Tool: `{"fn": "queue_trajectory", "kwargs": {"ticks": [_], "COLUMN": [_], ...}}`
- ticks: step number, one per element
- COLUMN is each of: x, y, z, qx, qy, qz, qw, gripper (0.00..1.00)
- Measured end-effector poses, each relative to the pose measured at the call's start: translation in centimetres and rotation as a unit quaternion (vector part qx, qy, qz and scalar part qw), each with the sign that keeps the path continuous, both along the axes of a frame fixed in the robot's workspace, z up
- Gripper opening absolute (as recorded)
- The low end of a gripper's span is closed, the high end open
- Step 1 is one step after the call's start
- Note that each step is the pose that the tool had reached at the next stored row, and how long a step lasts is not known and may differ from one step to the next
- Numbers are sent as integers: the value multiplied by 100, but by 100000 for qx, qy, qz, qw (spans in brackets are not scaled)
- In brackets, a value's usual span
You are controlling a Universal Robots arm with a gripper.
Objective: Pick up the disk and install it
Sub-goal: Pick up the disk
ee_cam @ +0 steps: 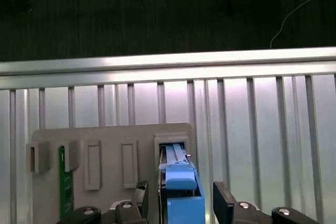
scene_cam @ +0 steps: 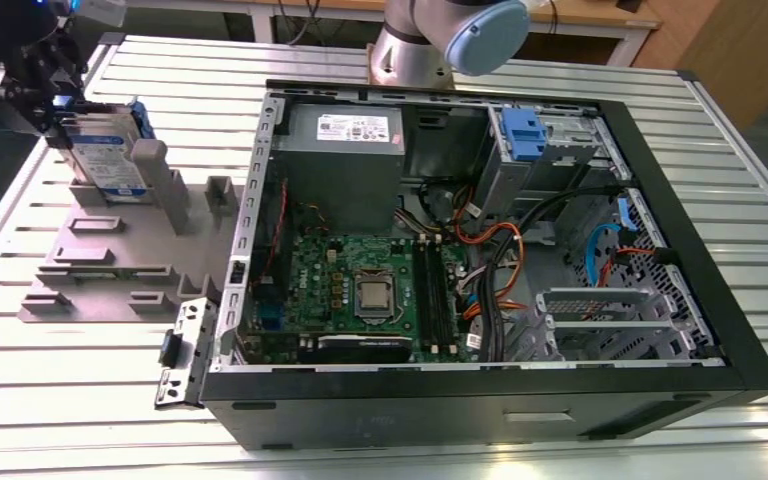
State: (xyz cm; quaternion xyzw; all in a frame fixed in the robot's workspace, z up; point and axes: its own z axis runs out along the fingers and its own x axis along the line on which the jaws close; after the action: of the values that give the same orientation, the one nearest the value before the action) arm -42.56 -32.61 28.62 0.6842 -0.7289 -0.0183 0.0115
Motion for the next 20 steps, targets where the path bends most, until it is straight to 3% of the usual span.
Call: {"fn": "queue_trajectory", "kwargs": {"ticks": [4, 20], "x": [0, -29], "y": [2, -7], "z": [151, 94], "qx": [46, 58], "qy": [-4, -206], "qz": [-1, 851], "qw": [100000, 99996], "gripper": [60, 60]}}
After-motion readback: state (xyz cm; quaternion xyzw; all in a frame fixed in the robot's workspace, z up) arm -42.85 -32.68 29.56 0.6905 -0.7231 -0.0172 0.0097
